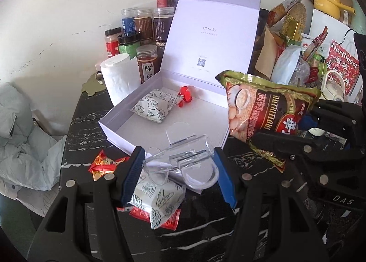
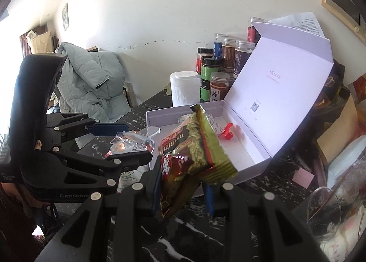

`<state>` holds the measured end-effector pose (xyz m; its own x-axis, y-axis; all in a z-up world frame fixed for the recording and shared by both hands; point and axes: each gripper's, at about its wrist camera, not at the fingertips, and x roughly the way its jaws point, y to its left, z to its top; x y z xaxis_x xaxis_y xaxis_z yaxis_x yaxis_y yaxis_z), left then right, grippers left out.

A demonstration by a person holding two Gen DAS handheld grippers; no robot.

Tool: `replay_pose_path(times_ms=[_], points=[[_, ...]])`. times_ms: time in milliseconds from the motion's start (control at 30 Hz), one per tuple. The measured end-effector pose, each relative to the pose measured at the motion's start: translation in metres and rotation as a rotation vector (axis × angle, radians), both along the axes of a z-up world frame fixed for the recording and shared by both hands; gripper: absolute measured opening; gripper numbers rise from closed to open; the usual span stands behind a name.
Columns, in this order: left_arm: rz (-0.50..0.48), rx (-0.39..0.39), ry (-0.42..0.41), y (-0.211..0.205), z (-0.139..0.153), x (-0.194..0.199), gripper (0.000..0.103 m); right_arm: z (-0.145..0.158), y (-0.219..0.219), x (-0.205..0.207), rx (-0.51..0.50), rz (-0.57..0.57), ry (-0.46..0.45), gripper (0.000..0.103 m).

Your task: Organize objects

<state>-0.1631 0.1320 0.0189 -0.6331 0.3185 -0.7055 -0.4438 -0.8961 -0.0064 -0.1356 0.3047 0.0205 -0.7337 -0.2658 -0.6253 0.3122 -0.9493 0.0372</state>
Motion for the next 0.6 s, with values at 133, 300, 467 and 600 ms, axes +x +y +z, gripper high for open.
replay_pose_path(times_ms=[133,300,467,600], points=[[0.006,0.008,-0.008,0.005,-0.008,-0.025,0.059,-0.005,0.007,-0.024,0.003,-0.012,-0.008,0.030],[0.012,0.018,-0.008,0.007,-0.014,-0.055,0.059,-0.008,0.011,-0.053,0.003,-0.019,-0.010,0.030],[0.030,0.014,0.020,0.008,-0.009,-0.082,0.059,-0.008,0.010,-0.076,0.005,-0.011,-0.004,0.030],[0.021,0.004,0.030,0.011,-0.006,-0.102,0.059,-0.005,0.012,-0.094,0.002,-0.022,0.001,0.030]])
